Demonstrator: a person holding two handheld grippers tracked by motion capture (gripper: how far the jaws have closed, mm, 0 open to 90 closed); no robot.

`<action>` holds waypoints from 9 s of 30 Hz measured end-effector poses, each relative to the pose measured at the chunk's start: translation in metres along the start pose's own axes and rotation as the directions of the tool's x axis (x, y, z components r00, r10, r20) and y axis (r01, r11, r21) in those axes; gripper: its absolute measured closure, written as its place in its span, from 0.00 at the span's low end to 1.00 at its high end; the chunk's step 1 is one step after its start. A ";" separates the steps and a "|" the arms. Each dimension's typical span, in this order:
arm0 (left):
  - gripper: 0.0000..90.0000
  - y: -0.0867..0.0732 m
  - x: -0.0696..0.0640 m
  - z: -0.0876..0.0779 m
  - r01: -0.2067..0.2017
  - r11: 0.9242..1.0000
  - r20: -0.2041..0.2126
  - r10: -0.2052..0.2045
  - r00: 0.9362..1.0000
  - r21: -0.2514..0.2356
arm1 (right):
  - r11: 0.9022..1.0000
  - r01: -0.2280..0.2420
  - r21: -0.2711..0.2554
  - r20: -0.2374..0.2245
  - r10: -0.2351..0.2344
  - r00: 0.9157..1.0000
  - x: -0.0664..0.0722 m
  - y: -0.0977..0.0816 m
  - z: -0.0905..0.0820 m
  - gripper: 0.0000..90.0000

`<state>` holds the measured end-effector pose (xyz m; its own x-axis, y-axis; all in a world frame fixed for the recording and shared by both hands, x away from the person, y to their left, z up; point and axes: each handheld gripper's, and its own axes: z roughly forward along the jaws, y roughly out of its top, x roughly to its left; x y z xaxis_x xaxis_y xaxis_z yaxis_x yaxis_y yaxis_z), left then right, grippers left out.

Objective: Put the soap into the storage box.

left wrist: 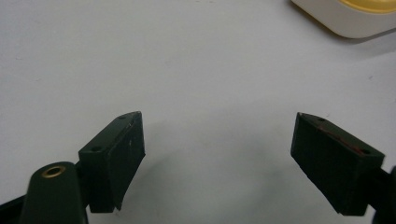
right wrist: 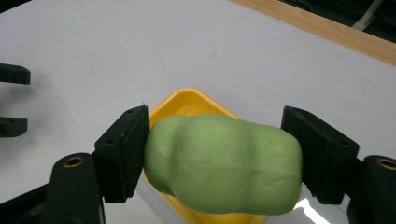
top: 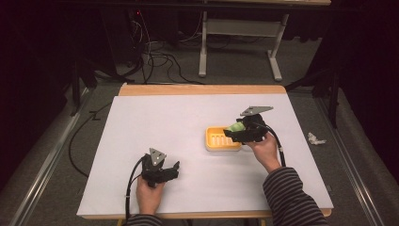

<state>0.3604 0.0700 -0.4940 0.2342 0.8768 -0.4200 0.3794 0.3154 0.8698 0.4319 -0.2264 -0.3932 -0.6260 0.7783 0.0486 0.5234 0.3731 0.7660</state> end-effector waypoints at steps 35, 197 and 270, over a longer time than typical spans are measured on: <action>0.20 0.000 0.000 0.000 0.002 1.000 0.003 -0.002 1.000 0.002 | 0.995 -0.015 0.102 0.005 0.014 1.000 0.001 -0.003 0.056 0.31; 0.20 -0.001 -0.001 0.001 -0.011 1.000 -0.004 0.011 1.000 0.009 | 0.986 -0.031 -0.162 0.159 0.057 0.986 -0.021 -0.070 -0.098 0.33; 0.19 -0.002 -0.002 0.001 -0.024 1.000 -0.006 0.024 1.000 0.012 | 0.999 -0.030 -0.033 0.117 0.034 0.993 0.027 -0.130 -0.039 0.34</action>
<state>0.3605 0.0673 -0.4955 0.2379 0.8864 -0.3970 0.3845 0.2894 0.8766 0.3244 -0.2736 -0.4668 -0.5363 0.8440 -0.0009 0.5223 0.3327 0.7852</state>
